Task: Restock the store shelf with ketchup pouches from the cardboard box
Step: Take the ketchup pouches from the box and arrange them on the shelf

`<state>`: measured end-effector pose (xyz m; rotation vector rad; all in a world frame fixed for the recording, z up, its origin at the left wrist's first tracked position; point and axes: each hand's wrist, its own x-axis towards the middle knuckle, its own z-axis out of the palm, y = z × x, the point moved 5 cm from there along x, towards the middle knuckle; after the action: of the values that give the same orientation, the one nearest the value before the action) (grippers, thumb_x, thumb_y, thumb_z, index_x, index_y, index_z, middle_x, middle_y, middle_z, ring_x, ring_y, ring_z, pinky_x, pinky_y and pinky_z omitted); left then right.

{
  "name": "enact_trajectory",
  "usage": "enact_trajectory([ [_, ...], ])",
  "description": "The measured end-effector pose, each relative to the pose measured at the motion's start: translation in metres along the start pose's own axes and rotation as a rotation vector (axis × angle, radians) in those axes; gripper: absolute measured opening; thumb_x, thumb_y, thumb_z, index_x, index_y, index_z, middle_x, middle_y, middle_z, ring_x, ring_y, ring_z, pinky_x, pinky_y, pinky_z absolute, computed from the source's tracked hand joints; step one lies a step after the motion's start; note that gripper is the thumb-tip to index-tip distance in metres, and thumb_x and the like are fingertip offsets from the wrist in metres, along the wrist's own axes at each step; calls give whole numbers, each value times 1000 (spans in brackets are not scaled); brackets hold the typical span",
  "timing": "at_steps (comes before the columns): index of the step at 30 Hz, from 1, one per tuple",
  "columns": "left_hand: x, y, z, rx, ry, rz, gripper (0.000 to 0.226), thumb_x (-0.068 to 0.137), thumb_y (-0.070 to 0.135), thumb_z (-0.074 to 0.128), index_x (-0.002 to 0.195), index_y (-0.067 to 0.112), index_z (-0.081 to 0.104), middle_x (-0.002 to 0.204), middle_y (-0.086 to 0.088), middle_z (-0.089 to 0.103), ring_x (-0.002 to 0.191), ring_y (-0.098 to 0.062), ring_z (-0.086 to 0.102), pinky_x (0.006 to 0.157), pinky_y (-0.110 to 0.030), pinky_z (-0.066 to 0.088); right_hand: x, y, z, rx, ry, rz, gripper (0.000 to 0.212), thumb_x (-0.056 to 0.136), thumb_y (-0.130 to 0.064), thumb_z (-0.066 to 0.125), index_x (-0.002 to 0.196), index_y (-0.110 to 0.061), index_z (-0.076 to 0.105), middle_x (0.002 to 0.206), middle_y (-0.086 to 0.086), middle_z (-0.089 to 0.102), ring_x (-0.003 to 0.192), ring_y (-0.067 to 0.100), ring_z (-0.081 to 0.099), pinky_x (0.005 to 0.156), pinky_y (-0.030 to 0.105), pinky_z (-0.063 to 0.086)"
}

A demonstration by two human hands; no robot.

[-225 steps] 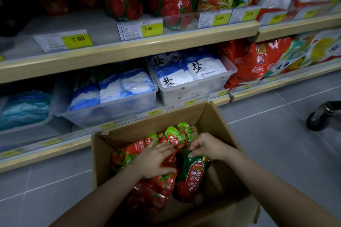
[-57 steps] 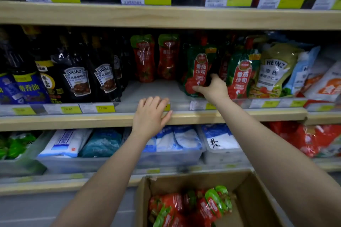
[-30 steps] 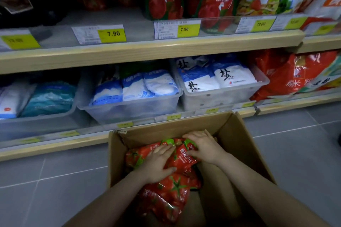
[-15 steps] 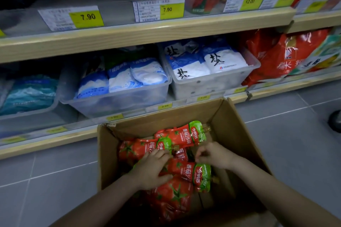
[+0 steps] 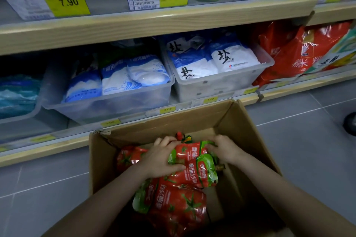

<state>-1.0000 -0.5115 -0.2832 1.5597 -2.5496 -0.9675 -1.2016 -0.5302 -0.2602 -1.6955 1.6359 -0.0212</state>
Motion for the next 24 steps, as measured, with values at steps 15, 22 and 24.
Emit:
enact_trajectory([
  [15, -3, -21, 10, -115, -13, -216, 52, 89, 56, 42, 137, 44, 25, 147, 10, 31, 135, -16, 32, 107, -41, 18, 41, -21, 18, 163, -135, 124, 37, 83, -19, 65, 119, -12, 57, 120, 6, 61, 112, 19, 56, 95, 29, 44],
  [22, -3, -20, 9, -138, -7, -210, 52, 89, 55, 45, 136, 44, 26, 147, 11, 31, 133, -15, 33, 109, -42, 17, 56, -13, 43, 272, -234, 254, 42, 84, -23, 65, 123, -13, 54, 105, 5, 65, 83, 12, 62, 79, 29, 52],
  [24, -4, -19, 6, -171, 1, -211, 51, 88, 53, 49, 134, 43, 29, 145, 11, 33, 132, -14, 34, 110, -43, 18, 55, -11, 41, 245, -183, 264, 24, 83, -24, 66, 105, -16, 59, 96, 1, 62, 85, 14, 60, 72, 27, 50],
])
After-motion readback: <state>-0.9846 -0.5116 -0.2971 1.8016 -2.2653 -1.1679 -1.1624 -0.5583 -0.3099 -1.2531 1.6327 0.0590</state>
